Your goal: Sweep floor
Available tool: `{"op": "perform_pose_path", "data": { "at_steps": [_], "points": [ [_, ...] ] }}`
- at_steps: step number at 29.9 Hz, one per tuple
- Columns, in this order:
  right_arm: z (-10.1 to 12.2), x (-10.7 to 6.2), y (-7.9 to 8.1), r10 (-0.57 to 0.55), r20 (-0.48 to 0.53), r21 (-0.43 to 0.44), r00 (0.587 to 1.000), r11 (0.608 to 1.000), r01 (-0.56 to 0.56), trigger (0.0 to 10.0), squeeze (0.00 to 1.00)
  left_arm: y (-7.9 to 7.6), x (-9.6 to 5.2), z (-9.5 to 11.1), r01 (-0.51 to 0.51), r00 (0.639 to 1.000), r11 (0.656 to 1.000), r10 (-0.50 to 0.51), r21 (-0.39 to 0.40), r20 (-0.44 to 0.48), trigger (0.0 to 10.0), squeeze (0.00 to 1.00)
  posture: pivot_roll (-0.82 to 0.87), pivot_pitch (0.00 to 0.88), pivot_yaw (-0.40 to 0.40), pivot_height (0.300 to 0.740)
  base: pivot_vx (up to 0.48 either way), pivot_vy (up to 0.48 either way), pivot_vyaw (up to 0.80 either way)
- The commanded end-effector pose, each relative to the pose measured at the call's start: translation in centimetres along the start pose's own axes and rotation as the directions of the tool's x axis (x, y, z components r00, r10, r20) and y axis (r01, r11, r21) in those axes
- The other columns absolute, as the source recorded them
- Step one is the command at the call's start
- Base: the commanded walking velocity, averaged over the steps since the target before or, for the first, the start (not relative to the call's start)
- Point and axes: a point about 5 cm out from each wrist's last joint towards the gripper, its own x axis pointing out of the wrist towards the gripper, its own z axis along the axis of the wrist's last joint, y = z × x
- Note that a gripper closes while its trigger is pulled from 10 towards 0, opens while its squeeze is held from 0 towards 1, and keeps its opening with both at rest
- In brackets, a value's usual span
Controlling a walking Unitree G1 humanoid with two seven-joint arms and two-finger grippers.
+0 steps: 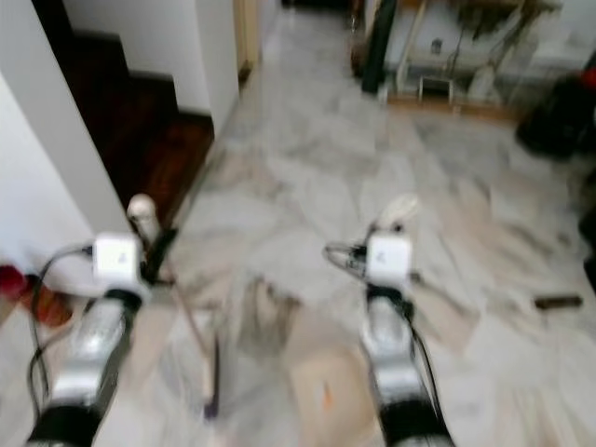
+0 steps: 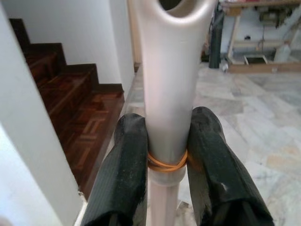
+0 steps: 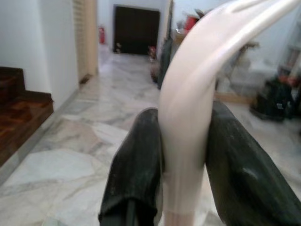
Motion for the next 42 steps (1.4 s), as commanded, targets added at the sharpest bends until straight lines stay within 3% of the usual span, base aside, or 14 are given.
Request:
{"op": "perform_pose_path", "data": {
  "at_steps": [1,42],
  "points": [
    [0.52,0.37,-1.28,-0.032,0.027,-0.012,0.999,0.999,0.033,10.0,0.00,-0.96,0.63,1.02,0.024,0.999,1.000,-0.023,-0.012,0.044,10.0,0.00,-0.03,0.048,-0.015,0.740,0.356,0.000,0.00],
    [0.91,0.16,-0.75,0.002,0.055,0.004,0.998,1.000,-0.002,10.0,0.00,-1.39,0.83,1.15,0.041,0.998,0.999,-0.040,-0.018,0.051,10.0,0.00,-0.03,0.024,-0.013,0.740,0.359,0.000,0.00]
  ]
}}
